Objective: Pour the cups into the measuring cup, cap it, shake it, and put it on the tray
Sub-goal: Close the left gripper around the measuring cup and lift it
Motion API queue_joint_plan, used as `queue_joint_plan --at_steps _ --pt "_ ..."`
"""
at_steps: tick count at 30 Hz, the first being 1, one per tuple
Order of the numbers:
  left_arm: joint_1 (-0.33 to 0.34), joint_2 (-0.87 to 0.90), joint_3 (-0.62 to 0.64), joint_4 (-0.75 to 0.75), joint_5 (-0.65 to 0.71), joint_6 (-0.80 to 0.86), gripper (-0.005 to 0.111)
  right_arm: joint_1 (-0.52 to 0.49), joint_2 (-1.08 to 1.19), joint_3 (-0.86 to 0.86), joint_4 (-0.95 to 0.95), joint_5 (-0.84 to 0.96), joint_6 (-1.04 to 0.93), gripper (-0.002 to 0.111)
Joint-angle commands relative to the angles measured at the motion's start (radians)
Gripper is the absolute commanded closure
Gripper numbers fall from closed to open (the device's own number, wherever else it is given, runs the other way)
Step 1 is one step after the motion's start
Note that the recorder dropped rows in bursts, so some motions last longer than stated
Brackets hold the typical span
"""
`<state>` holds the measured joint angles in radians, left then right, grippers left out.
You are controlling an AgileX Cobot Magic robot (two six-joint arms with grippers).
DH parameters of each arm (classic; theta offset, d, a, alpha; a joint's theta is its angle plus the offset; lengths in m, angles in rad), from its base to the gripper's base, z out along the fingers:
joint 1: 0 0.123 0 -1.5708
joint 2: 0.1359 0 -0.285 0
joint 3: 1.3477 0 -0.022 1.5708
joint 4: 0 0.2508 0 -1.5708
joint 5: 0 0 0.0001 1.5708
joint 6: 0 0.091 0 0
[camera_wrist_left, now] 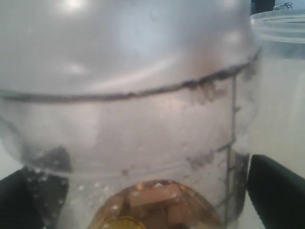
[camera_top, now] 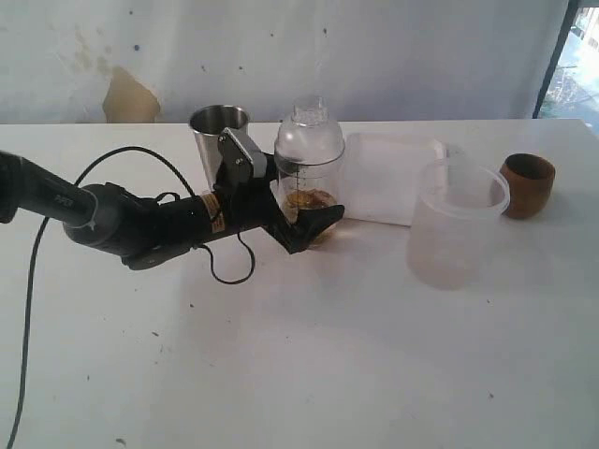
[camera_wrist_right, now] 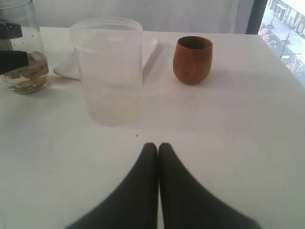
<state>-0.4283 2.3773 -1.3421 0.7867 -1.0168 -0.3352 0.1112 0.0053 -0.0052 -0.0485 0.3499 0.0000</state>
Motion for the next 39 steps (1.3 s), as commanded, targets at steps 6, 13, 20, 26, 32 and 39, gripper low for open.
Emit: queue_joint_plan --at_steps 6,13,20,26,32,39 --pt "-0.036 0.053 -0.091 0.003 0.000 -0.008 0.002 -0.002 -0.005 0.005 -0.004 -0.001 0.000 0.108" --pt "-0.044 0.055 -0.124 0.003 0.027 -0.042 0.002 -0.002 -0.005 0.005 -0.004 -0.001 0.000 0.108" --pt "-0.050 0.053 -0.124 0.010 0.091 -0.202 0.097 -0.002 -0.005 0.005 -0.004 -0.001 0.000 0.108" --pt "-0.008 -0.056 -0.124 0.212 0.128 -0.445 0.107 -0.002 -0.005 0.005 -0.004 -0.001 0.000 0.108" --pt "0.057 -0.356 0.093 0.152 -0.130 -0.417 0.107 -0.002 -0.005 0.005 -0.004 -0.001 0.000 0.108" --pt "-0.004 -0.556 0.315 0.137 -0.057 -0.194 0.107 -0.002 -0.005 0.005 -0.004 -0.001 0.000 0.108"
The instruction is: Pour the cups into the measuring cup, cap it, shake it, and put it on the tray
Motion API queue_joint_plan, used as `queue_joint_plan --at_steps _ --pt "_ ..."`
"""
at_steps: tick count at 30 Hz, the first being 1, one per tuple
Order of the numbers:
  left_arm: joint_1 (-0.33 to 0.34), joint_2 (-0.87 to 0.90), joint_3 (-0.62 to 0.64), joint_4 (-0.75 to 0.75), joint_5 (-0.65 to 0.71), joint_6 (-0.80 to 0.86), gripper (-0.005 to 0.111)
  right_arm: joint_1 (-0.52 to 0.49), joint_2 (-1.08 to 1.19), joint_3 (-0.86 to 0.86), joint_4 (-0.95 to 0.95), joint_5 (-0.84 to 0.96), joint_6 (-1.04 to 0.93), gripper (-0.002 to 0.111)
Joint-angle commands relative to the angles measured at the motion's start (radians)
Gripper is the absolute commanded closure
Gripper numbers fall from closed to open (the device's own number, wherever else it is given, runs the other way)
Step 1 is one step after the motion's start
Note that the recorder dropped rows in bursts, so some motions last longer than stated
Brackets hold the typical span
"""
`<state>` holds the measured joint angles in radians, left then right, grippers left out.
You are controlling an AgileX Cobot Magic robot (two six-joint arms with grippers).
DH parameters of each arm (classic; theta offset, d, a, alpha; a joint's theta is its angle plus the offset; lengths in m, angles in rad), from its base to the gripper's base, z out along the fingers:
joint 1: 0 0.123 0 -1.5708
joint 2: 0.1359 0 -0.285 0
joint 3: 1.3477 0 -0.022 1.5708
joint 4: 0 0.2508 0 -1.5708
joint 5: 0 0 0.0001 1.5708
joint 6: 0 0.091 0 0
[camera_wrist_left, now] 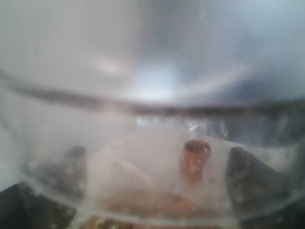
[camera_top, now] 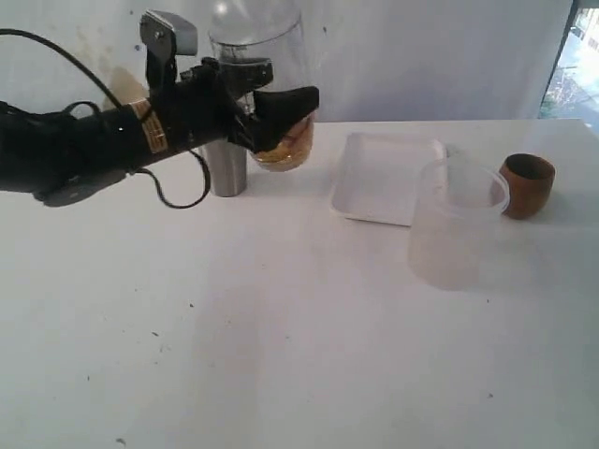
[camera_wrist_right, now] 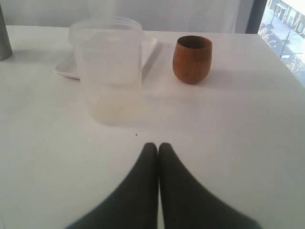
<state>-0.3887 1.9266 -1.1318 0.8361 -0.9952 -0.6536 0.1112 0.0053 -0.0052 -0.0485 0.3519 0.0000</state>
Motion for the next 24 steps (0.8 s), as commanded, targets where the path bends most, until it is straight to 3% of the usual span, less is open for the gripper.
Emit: queue_joint_plan --at_steps 1,2,3,4,6,7,8,9,10,11,12,13,14,16,17,18,19,20,22,23,24 --pt "-0.066 -0.127 0.119 -0.140 0.095 0.255 0.107 -0.002 -0.005 0.005 -0.004 -0.003 0.000 0.108" --pt "-0.072 -0.129 0.114 -0.406 0.190 0.393 0.107 -0.002 -0.005 0.005 -0.002 -0.003 0.000 0.108" --pt "-0.060 -0.129 0.109 -0.533 0.234 0.415 0.107 -0.002 -0.005 0.005 -0.002 -0.003 0.000 0.108" --pt "-0.038 -0.144 0.113 -0.405 0.228 0.278 0.107 -0.002 -0.005 0.005 -0.002 -0.003 0.000 0.108" --pt "-0.022 -0.180 0.129 0.040 0.021 0.083 0.107 -0.002 -0.005 0.005 -0.002 -0.003 0.000 0.108" --pt "-0.037 -0.196 0.134 0.060 0.039 0.127 0.107 -0.002 -0.005 0.005 -0.002 -0.003 0.000 0.108" --pt "-0.061 -0.199 0.134 -0.090 0.169 0.227 0.107 -0.002 -0.005 0.005 -0.002 -0.003 0.000 0.108" --pt "-0.071 -0.189 0.110 -0.389 0.319 0.398 0.107 -0.002 -0.005 0.005 -0.002 -0.003 0.000 0.108" --pt "-0.059 -0.180 0.085 -0.595 0.399 0.482 0.107 -0.002 -0.005 0.005 -0.002 -0.003 0.000 0.108" --pt "-0.051 -0.191 0.082 -0.517 0.433 0.390 0.107 -0.002 -0.005 0.005 -0.002 -0.003 0.000 0.108" --pt "-0.051 -0.220 0.100 -0.233 0.409 0.232 0.107 -0.002 -0.005 0.005 -0.002 -0.003 0.000 0.108" --pt "-0.054 -0.236 0.125 -0.005 0.296 0.169 0.107 -0.002 -0.005 0.005 -0.002 -0.003 0.000 0.108" --pt "-0.059 -0.239 0.136 -0.010 0.237 0.204 0.107 -0.002 -0.005 0.005 -0.002 -0.003 0.000 0.108" --pt "-0.052 -0.209 0.114 -0.456 0.326 0.349 0.107 -0.002 -0.005 0.005 -0.002 -0.003 0.000 0.108" --pt "-0.039 -0.204 0.111 -0.495 0.311 0.311 0.107 -0.002 -0.005 0.005 -0.002 -0.003 0.000 0.108" --pt "-0.026 -0.219 0.136 -0.265 0.199 0.167 0.107 -0.002 -0.005 0.005 -0.002 -0.003 0.000 0.108" --pt "-0.024 -0.229 0.150 -0.092 0.102 0.138 0.107 -0.002 -0.005 0.005 -0.002 -0.003 0.000 0.108" --pt "-0.032 -0.229 0.155 -0.069 0.070 0.162 0.107 -0.002 -0.005 0.005 -0.002 -0.003 0.000 0.108" --pt "-0.054 -0.203 0.145 -0.433 0.186 0.276 0.107 -0.002 -0.005 0.005 -0.002 -0.003 0.000 0.108" --pt "-0.052 -0.198 0.142 -0.437 0.177 0.232 0.107 -0.002 -0.005 0.005 -0.002 -0.003 0.000 0.108" --pt "-0.043 -0.209 0.158 -0.208 0.075 0.126 0.107 -0.002 -0.005 0.005 -0.002 -0.003 0.000 0.108"
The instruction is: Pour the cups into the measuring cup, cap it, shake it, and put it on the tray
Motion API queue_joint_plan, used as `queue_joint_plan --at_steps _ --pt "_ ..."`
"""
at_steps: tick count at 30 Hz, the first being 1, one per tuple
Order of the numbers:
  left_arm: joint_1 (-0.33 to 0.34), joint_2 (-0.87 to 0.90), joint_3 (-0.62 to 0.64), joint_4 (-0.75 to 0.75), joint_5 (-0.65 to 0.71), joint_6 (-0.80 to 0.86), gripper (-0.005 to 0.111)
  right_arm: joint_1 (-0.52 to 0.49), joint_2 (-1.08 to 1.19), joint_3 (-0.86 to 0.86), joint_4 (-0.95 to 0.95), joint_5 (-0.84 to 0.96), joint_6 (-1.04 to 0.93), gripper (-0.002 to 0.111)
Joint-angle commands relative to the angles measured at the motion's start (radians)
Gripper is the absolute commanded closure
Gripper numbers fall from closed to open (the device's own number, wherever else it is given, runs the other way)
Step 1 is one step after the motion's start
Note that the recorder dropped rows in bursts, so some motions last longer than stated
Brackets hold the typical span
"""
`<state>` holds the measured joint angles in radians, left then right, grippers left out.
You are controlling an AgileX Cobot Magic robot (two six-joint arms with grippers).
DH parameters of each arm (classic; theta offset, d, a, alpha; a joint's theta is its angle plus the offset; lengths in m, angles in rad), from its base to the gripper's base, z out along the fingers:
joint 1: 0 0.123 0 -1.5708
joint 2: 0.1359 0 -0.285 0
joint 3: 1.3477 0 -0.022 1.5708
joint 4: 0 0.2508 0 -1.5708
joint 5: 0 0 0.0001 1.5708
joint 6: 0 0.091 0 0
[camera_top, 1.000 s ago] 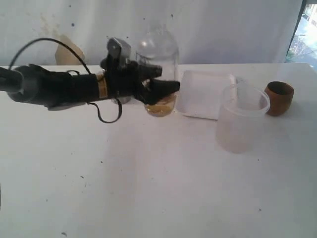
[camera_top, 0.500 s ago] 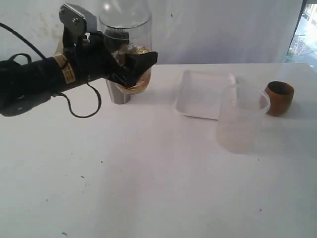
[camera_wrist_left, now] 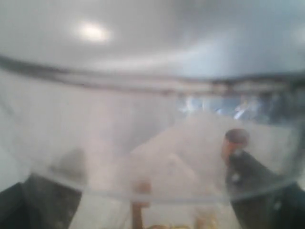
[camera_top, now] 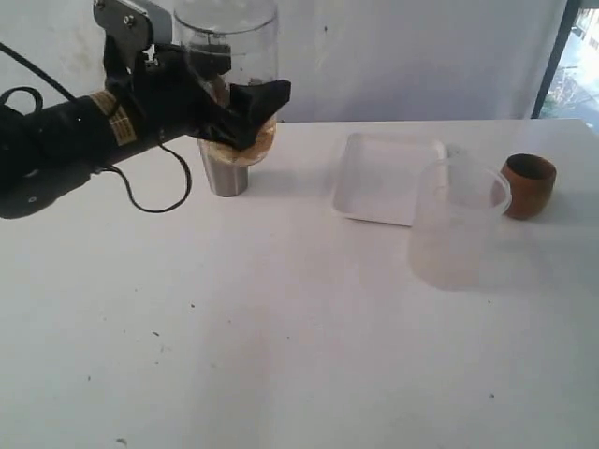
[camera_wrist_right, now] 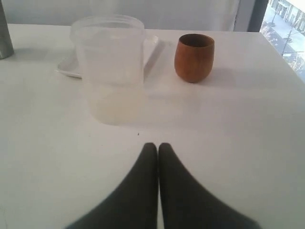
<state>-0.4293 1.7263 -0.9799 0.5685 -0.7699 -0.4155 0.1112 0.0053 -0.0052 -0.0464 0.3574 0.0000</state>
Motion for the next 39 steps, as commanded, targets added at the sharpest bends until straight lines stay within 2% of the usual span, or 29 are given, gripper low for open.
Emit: queue_joint_plan --at_steps 1,2,4,5,7,8,10,11,12,13,14,15,16,17,18,19,21,22,24,25,27,28,29,30,33,35,36,38,39 --pt "-0.003 -0.016 0.014 0.188 -0.231 -0.097 0.107 -0.002 -0.005 0.005 -0.002 -0.009 0.000 0.108" --pt "-0.025 -0.016 0.015 0.139 -0.177 -0.018 0.107 -0.002 -0.005 0.005 -0.002 -0.009 0.000 0.108" --pt "-0.053 0.016 -0.017 -0.332 0.001 0.189 0.107 -0.002 -0.005 0.005 -0.002 -0.009 0.000 0.108" --pt "-0.045 0.027 -0.024 -0.340 0.018 0.151 0.107 -0.002 -0.005 0.005 -0.002 -0.009 0.000 0.108" --pt "-0.031 0.002 -0.004 0.128 -0.100 -0.050 0.107 -0.002 -0.005 0.005 -0.002 -0.009 0.000 0.108" --pt "-0.042 0.008 -0.004 0.138 -0.100 -0.005 0.107 -0.002 -0.005 0.005 -0.002 -0.009 0.000 0.108" --pt "-0.053 0.049 -0.043 -0.315 0.034 0.180 0.107 -0.002 -0.005 0.005 -0.002 -0.009 0.000 0.108" --pt "-0.039 0.055 -0.049 -0.322 0.053 0.111 0.107 -0.002 -0.005 0.005 -0.002 -0.009 0.000 0.108" --pt "-0.031 0.040 -0.033 -0.063 0.005 -0.019 0.107 -0.002 -0.005 0.005 -0.002 -0.009 0.000 0.108" --pt "-0.029 0.032 -0.024 0.122 -0.089 -0.031 0.107 -0.002 -0.005 0.005 -0.002 -0.009 0.000 0.108" --pt "-0.036 0.038 -0.022 0.081 -0.079 0.031 0.107 -0.002 -0.005 0.005 -0.002 -0.009 0.000 0.108" --pt "-0.044 0.057 -0.036 -0.170 -0.016 0.104 0.107 -0.002 -0.005 0.005 -0.002 -0.009 0.000 0.108" --pt "-0.044 0.069 -0.044 -0.296 0.011 0.078 0.107 -0.002 -0.005 0.005 -0.002 -0.009 0.000 0.108" --pt "-0.034 0.059 -0.037 -0.180 -0.017 -0.010 0.107 -0.002 -0.005 0.005 -0.002 -0.009 0.000 0.108" --pt "-0.033 0.042 -0.020 0.094 -0.123 -0.069 0.107 -0.002 -0.005 0.005 -0.002 -0.009 0.000 0.108" --pt "-0.045 0.040 -0.017 0.170 -0.141 -0.016 0.107 -0.002 -0.005 0.005 -0.002 -0.009 0.000 0.108" --pt "-0.069 0.072 -0.053 -0.331 0.030 0.175 0.107 -0.002 -0.005 0.005 -0.002 -0.009 0.000 0.108" --pt "-0.069 0.078 -0.059 -0.369 0.062 0.142 0.107 -0.002 -0.005 0.005 -0.002 -0.009 0.000 0.108" --pt "-0.072 0.045 -0.020 0.040 -0.054 0.058 0.107 -0.002 -0.005 0.005 -0.002 -0.009 0.000 0.108" --pt "-0.084 0.049 -0.021 -0.008 -0.055 0.124 0.107 -0.002 -0.005 0.005 -0.002 -0.009 0.000 0.108" --pt "-0.089 0.078 -0.057 -0.425 0.049 0.193 0.107 -0.002 -0.005 0.005 -0.002 -0.009 0.000 0.108" --pt "-0.082 0.061 -0.051 -0.327 0.052 0.107 0.107 -0.002 -0.005 0.005 -0.002 -0.009 0.000 0.108" --pt "-0.082 0.040 -0.031 -0.024 -0.008 0.020 0.107 -0.002 -0.005 0.005 -0.002 -0.009 0.000 0.108" --pt "-0.087 0.032 -0.020 0.096 -0.077 0.060 0.107 -0.002 -0.005 0.005 -0.002 -0.009 0.000 0.108" --pt "-0.092 0.075 -0.081 -0.514 0.112 0.251 0.107 -0.002 -0.005 0.005 -0.002 -0.009 0.000 0.108" --pt "-0.083 0.038 -0.054 -0.066 0.092 0.032 0.107 -0.002 -0.005 0.005 -0.002 -0.009 0.000 0.108" --pt "-0.083 0.031 -0.042 0.110 0.019 0.023 0.107 -0.002 -0.005 0.005 -0.002 -0.009 0.000 0.108" --pt "-0.081 0.061 -0.059 -0.267 0.078 0.095 0.107 -0.002 -0.005 0.005 -0.002 -0.009 0.000 0.108" --pt "-0.070 0.057 -0.060 -0.297 0.099 0.056 0.107 -0.002 -0.005 0.005 -0.002 -0.009 0.000 0.108"
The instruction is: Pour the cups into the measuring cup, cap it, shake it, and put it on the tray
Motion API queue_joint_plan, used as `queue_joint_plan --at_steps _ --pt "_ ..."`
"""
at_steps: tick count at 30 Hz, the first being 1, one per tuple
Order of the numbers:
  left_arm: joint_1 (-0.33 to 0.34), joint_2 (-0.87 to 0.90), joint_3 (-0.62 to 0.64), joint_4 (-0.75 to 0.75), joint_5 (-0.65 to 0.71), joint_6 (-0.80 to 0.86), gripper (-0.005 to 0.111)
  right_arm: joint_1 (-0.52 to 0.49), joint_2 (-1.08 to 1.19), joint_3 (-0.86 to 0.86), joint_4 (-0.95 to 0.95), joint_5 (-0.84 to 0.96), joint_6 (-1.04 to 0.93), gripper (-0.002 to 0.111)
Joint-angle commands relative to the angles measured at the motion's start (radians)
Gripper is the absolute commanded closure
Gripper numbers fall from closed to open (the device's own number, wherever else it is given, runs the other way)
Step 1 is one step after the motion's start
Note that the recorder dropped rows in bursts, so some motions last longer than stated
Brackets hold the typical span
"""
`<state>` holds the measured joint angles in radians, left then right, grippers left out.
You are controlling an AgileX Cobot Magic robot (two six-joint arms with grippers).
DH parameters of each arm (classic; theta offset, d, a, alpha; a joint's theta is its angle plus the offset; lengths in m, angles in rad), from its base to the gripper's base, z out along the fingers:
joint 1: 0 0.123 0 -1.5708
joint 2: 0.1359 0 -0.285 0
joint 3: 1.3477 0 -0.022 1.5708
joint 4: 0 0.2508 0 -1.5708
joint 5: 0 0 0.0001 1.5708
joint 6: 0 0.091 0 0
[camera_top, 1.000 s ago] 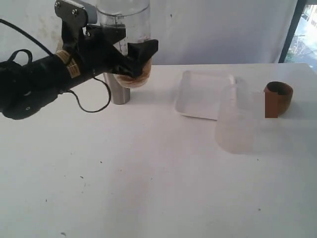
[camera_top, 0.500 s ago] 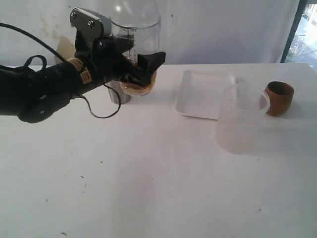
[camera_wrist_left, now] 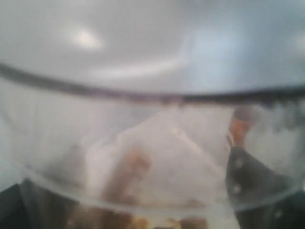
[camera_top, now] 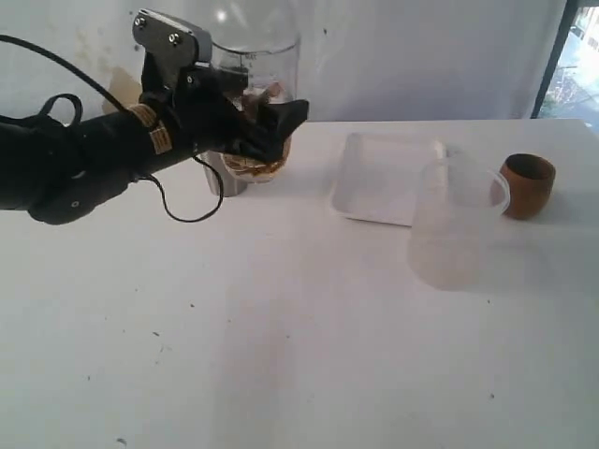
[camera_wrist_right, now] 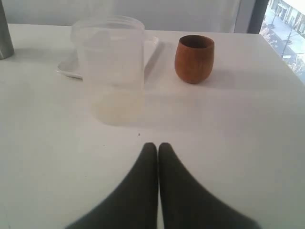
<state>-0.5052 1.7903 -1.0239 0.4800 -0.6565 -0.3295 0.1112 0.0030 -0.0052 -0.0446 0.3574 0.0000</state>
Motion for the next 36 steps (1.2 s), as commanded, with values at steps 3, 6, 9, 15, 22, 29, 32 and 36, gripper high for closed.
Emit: queue_joint_plan --at_steps 3,6,9,15,22,29,32,36 --pt "-0.010 -0.055 0.035 0.154 -0.139 -0.023 0.107 -0.002 -0.003 0.005 -0.004 -0.009 0.000 0.108" --pt "-0.014 -0.040 0.005 -0.319 0.040 0.090 0.107 -0.002 -0.003 0.005 -0.004 -0.011 0.000 0.108" --pt "-0.035 -0.076 0.043 0.097 -0.053 0.057 0.107 -0.002 -0.003 0.005 -0.004 -0.011 0.000 0.108" --pt "-0.019 -0.082 0.040 0.053 -0.090 0.021 0.107 -0.002 -0.003 0.005 -0.004 -0.011 0.000 0.108" --pt "-0.019 -0.052 0.011 -0.169 -0.029 0.055 0.107 -0.002 -0.003 0.005 -0.004 -0.011 0.000 0.108" --pt "-0.020 -0.015 -0.034 -0.117 -0.084 0.039 0.107 -0.002 -0.003 0.005 -0.004 -0.011 0.000 0.108" --pt "-0.017 0.069 -0.095 -0.103 -0.122 0.037 0.107 -0.002 -0.003 0.005 -0.004 -0.011 0.000 0.108" --pt "-0.019 0.148 -0.165 -0.062 -0.118 0.038 0.107 -0.002 -0.003 0.005 -0.004 -0.011 0.000 0.108"
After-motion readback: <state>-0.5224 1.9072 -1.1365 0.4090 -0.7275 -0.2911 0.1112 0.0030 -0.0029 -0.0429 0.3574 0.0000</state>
